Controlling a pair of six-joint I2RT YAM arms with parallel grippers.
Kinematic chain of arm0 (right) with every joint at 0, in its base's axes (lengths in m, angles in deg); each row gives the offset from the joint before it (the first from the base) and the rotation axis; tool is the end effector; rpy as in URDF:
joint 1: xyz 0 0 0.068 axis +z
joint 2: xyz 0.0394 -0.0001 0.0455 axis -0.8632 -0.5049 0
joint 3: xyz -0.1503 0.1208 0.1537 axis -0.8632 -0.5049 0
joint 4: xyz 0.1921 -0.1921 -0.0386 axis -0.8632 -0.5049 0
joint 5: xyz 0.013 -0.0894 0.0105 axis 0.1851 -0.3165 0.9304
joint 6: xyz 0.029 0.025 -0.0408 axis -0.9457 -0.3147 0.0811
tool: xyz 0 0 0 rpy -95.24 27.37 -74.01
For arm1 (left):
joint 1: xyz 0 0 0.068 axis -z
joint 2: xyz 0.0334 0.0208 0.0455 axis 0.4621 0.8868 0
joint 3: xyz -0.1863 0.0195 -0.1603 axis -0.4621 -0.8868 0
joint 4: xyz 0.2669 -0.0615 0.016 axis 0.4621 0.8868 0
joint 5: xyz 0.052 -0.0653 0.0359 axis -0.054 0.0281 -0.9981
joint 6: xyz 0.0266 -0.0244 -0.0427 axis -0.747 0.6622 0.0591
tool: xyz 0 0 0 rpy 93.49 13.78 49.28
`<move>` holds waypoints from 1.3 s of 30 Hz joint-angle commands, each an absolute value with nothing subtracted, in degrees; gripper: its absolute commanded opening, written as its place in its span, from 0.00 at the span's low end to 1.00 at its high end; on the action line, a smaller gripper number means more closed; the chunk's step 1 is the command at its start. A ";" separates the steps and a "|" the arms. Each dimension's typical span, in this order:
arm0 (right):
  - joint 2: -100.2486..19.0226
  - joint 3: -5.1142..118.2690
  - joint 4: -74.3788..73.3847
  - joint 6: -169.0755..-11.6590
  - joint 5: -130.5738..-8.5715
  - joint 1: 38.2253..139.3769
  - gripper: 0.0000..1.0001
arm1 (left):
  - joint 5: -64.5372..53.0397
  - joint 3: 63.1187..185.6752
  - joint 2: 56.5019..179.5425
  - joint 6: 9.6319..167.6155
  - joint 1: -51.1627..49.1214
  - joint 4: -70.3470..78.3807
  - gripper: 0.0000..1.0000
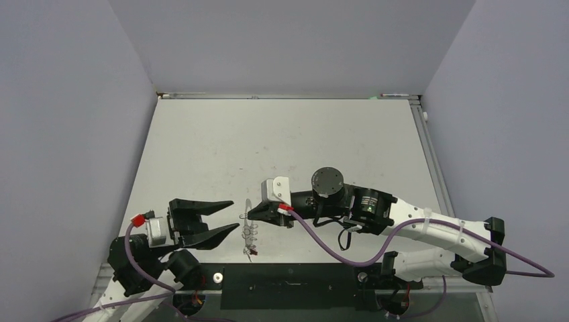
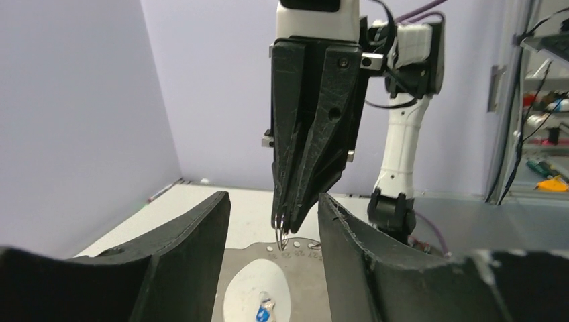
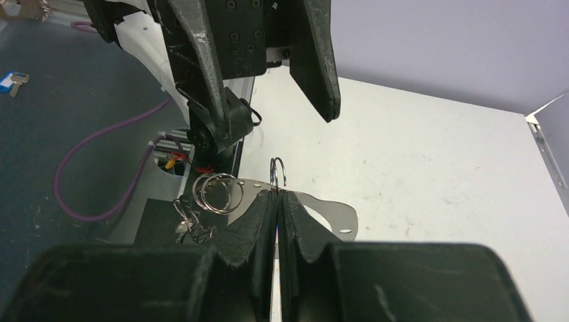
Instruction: Put the keys on the keyring
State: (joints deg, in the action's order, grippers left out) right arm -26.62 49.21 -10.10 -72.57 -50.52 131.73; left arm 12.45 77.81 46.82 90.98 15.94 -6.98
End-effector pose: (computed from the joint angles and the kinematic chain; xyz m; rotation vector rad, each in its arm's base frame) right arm 0.0735 0.2836 0.3799 -1.4870 1.1217 1.1650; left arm 0.0552 -0.0760 0.3425 0.6924 0.8603 -1.1278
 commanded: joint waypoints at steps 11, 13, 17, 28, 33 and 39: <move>-28.62 58.11 -22.32 -65.26 -56.47 133.67 0.05 | 20.49 100.69 60.61 69.60 16.16 34.66 0.37; -28.63 58.44 -23.18 -64.85 -56.92 133.67 0.05 | 21.25 101.87 62.66 68.70 16.13 36.09 0.35; -28.64 58.56 -23.86 -64.50 -57.17 133.80 0.05 | 21.40 103.28 66.20 67.03 16.16 37.57 0.32; -28.89 58.02 -24.28 -64.32 -57.79 134.09 0.05 | 23.60 103.14 69.91 67.20 16.16 34.68 0.23; -29.33 57.95 -24.47 -64.21 -58.14 134.05 0.05 | 23.78 102.80 70.94 67.53 16.16 34.16 0.20; -29.85 58.26 -24.97 -64.04 -58.48 134.07 0.05 | 24.21 102.28 71.52 68.47 16.15 33.10 0.14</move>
State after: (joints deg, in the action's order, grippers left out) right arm -29.70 55.64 -27.10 -64.64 -57.49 133.65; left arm 22.79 100.98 70.95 67.90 15.94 35.86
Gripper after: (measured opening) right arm 0.057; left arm 0.164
